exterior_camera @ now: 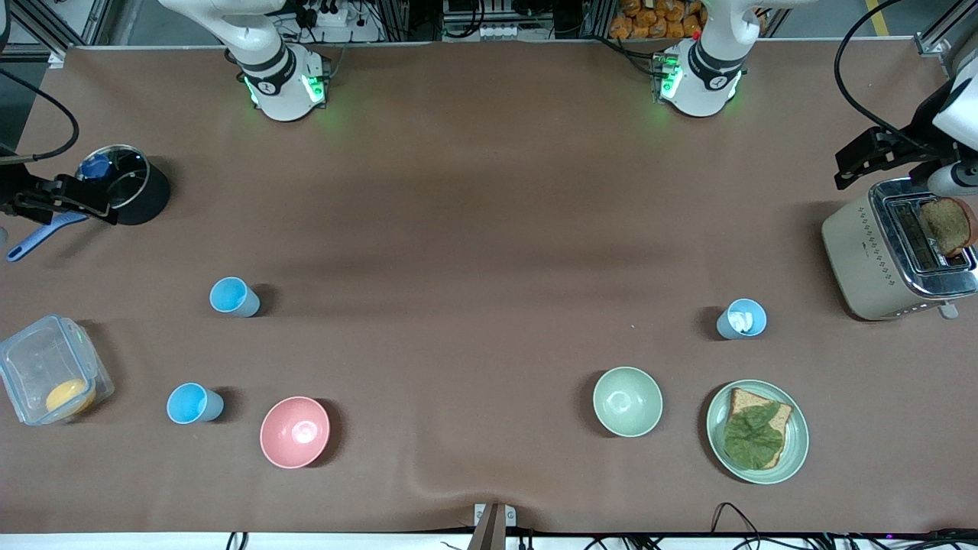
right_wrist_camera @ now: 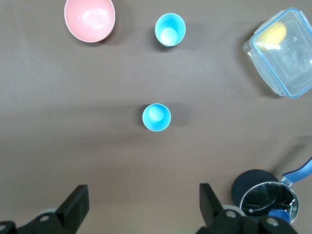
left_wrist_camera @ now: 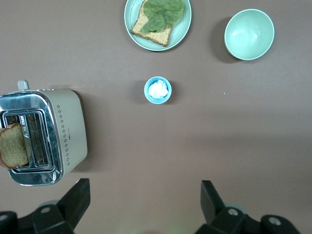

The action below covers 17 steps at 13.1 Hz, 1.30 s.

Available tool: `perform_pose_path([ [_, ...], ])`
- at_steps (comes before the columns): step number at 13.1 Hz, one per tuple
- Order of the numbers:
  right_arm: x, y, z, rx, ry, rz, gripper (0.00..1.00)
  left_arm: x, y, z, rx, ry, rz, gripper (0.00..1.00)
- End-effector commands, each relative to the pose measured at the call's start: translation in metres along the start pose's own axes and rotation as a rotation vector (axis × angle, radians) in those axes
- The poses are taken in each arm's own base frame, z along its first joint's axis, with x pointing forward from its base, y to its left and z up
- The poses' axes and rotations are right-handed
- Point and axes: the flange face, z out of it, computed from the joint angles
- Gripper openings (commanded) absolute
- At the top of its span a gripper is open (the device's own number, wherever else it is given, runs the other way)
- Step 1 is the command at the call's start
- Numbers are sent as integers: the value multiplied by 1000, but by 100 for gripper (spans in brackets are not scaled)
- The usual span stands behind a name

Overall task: Stack blue cups with both arms
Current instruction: 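Reach the right gripper to one blue cup while the left gripper reaches another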

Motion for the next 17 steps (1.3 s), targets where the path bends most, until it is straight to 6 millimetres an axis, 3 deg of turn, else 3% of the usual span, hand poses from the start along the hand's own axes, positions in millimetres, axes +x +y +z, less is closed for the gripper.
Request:
perform_pose_path([
  [1, -15, 1, 2, -15, 24, 6, 100, 0, -2, -1, -3, 3, 0, 100],
  [4, -12, -1, 7, -15, 17, 1, 100, 3, -2, 2, -26, -6, -1, 100],
  [5, -8, -12, 20, -16, -15, -19, 100, 3, -2, 3, -24, -7, 0, 100],
  [7, 10, -23, 65, -17, -129, -35, 100, 10, -8, 16, -27, -29, -3, 100],
  [9, 36, -16, 125, -22, -216, -22, 100, 20, -12, 33, -25, -60, -12, 100],
  [11, 61, 7, 163, -26, -180, 12, 100, 36, -11, 60, -21, -86, -15, 100],
  [13, 72, 31, 197, -22, -206, 51, 100, 54, -12, 87, -23, -82, -21, 100],
  [14, 74, 43, 212, -18, -224, 70, 100, 64, -22, 104, -26, -78, -37, 100],
  [15, 75, 48, 230, -16, -249, 82, 100, 70, -24, 123, -27, -67, -43, 100],
  [17, 73, 46, 243, -20, -272, 103, 100, 79, -26, 175, -29, -34, -45, 100],
])
